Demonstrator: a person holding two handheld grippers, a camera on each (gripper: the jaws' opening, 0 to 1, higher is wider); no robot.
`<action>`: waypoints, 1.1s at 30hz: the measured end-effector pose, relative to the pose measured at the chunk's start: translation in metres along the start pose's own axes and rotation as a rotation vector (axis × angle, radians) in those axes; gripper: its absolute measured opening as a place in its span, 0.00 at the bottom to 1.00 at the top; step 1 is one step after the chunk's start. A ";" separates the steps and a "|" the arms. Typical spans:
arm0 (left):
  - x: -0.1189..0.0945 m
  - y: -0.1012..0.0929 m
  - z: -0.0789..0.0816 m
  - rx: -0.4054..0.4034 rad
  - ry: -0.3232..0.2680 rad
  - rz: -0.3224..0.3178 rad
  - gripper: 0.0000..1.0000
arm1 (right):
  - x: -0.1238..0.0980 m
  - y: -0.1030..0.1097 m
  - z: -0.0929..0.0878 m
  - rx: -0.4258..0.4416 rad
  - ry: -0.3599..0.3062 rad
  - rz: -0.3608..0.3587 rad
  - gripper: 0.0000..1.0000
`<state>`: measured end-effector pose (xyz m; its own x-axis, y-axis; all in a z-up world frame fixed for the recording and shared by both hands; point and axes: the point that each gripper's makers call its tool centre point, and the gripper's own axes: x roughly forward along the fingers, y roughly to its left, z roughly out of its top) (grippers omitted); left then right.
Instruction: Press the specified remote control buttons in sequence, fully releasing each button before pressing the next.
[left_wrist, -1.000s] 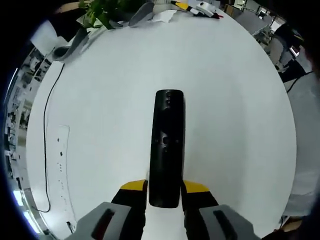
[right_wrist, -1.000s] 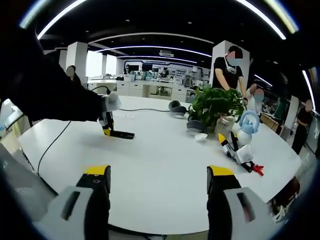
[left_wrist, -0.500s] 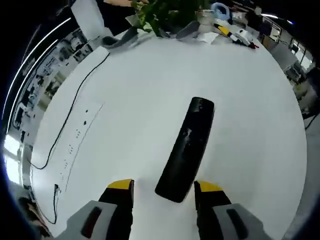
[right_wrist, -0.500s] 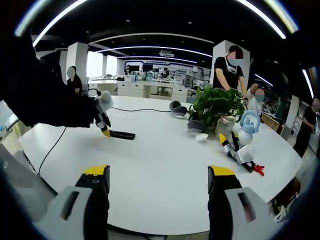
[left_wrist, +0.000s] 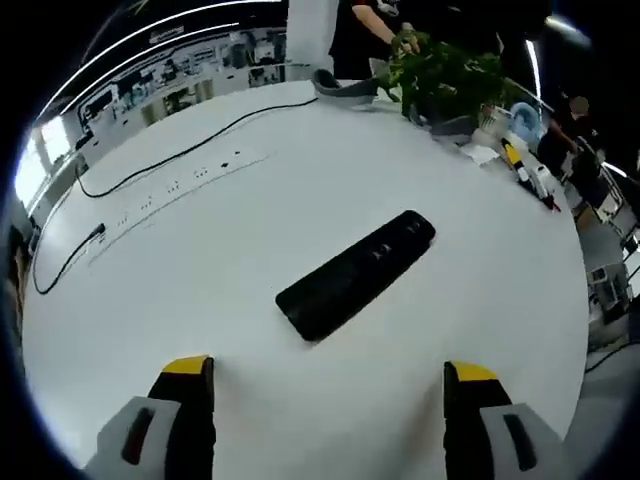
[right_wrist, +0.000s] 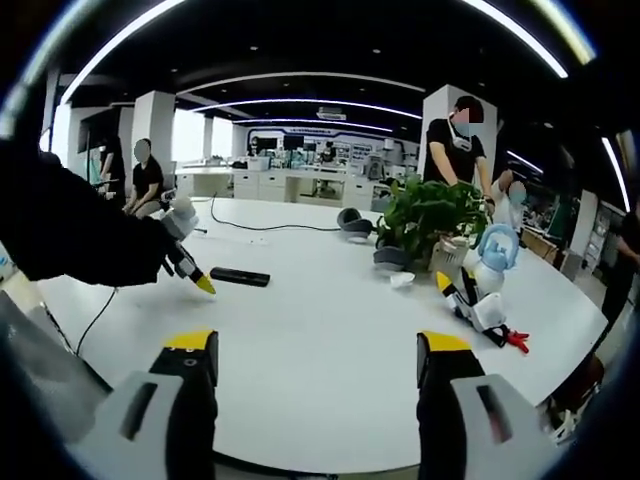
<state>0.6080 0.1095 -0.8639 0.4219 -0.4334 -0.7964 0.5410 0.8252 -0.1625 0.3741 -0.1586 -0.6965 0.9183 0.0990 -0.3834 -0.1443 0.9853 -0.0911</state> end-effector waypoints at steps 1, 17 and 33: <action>-0.004 -0.003 -0.001 -0.022 -0.011 -0.010 1.00 | 0.000 0.000 0.000 -0.001 0.000 0.000 0.85; -0.108 -0.028 -0.012 -0.122 -0.259 -0.032 1.00 | -0.003 -0.001 0.006 0.000 -0.036 -0.006 0.91; -0.219 -0.066 -0.008 -0.117 -0.591 0.066 1.00 | -0.005 0.000 0.010 -0.013 -0.054 -0.005 0.91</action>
<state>0.4744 0.1528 -0.6838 0.8026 -0.4800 -0.3542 0.4304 0.8771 -0.2133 0.3729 -0.1578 -0.6854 0.9376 0.1020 -0.3324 -0.1441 0.9840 -0.1047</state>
